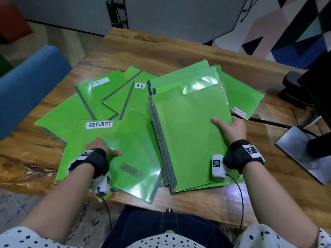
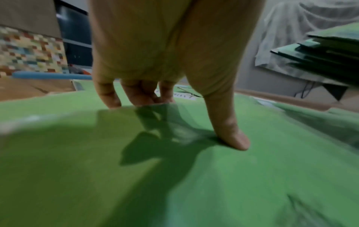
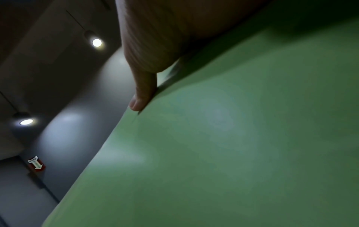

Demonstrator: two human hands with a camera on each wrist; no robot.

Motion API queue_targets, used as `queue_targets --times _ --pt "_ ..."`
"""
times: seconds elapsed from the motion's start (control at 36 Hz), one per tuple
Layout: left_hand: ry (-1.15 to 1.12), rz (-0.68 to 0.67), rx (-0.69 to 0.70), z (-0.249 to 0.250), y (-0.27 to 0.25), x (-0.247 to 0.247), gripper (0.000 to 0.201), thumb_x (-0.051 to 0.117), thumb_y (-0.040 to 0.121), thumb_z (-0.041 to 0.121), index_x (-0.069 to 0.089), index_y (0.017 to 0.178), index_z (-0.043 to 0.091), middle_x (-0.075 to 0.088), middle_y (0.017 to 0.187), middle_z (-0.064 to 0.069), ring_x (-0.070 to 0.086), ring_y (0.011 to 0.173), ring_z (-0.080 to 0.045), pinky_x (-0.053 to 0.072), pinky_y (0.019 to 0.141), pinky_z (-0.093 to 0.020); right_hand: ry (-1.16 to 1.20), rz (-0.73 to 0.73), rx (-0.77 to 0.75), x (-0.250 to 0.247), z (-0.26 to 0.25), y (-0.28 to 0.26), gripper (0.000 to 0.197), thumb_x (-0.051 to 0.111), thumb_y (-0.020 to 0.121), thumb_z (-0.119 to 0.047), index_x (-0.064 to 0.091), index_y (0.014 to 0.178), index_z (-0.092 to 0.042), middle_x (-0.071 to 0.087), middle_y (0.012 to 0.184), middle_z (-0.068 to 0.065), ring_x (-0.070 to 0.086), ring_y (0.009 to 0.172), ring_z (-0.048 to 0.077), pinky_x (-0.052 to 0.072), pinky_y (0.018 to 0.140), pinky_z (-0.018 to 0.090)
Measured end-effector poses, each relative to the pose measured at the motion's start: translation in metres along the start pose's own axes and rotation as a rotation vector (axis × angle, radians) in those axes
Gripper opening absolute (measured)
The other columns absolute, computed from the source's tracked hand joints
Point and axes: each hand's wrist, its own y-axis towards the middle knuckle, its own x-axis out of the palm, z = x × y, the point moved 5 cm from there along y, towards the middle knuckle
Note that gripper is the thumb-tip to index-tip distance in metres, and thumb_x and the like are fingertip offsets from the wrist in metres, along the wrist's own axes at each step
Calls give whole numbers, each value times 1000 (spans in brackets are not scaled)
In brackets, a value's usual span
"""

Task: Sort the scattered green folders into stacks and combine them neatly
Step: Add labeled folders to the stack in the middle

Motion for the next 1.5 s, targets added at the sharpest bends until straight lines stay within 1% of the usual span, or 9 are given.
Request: queue_targets --times 0.06,0.25,0.5,0.75,0.89,1.06,1.14,1.31,1.5 --pt "14 -51 26 5 -4 -1 74 82 58 56 58 102 1 66 87 -11 65 88 -29 55 74 -33 5 5 -14 -1 -3 -4 52 75 62 -59 70 93 -18 73 94 7 69 85 23 56 81 39" --pt "164 88 197 39 0 -59 75 83 68 34 50 129 4 58 130 -17 58 116 -30 47 96 -38 -4 29 -64 -9 -14 -8 26 77 73 -41 64 86 -22 63 81 -3 58 70 14 47 74 30" --pt "377 464 442 81 2 -119 65 68 81 22 39 139 28 50 131 -13 42 126 -31 27 107 -53 -114 79 -1 -19 -14 -1 120 62 52 -83 45 136 1 64 100 9 46 86 12 41 81 31" --pt "-205 146 -199 -8 10 -38 125 77 62 60 9 150 2 15 156 -23 15 144 -38 18 116 -51 -177 107 15 -23 5 7 121 53 44 -93 57 126 -5 65 120 10 62 106 25 49 95 42" --pt "-325 80 -339 -34 8 2 138 83 55 55 1 149 -2 28 151 -26 34 137 -41 35 108 -51 -223 77 15 -19 -18 -3 104 64 61 -76 52 131 -1 57 132 17 56 118 29 44 102 45" --pt "-429 20 -327 -30 3 9 87 87 47 52 55 104 -6 66 105 -17 64 91 -32 52 83 -38 -252 58 2 -14 -28 0 105 66 66 -69 41 139 2 51 138 20 50 126 32 42 104 45" --pt "-319 30 -351 -32 3 16 120 76 29 75 54 119 -1 59 123 -21 56 112 -37 44 99 -45 -259 48 -13 -13 -31 0 109 64 64 -72 39 140 2 49 139 20 50 126 33 42 104 46" --pt "-313 2 -318 -20 -19 13 73 79 50 67 55 74 3 68 99 -16 64 89 -29 54 81 -35 -280 36 -26 -11 -35 -1 97 65 73 -63 38 140 2 45 143 20 44 131 33 38 107 44" --pt "-417 18 -358 -30 -16 -8 114 86 64 29 16 145 -11 41 144 -25 46 129 -34 40 103 -40 -282 32 -35 -11 -39 -4 96 65 74 -62 38 141 1 45 143 20 45 130 33 37 106 43"
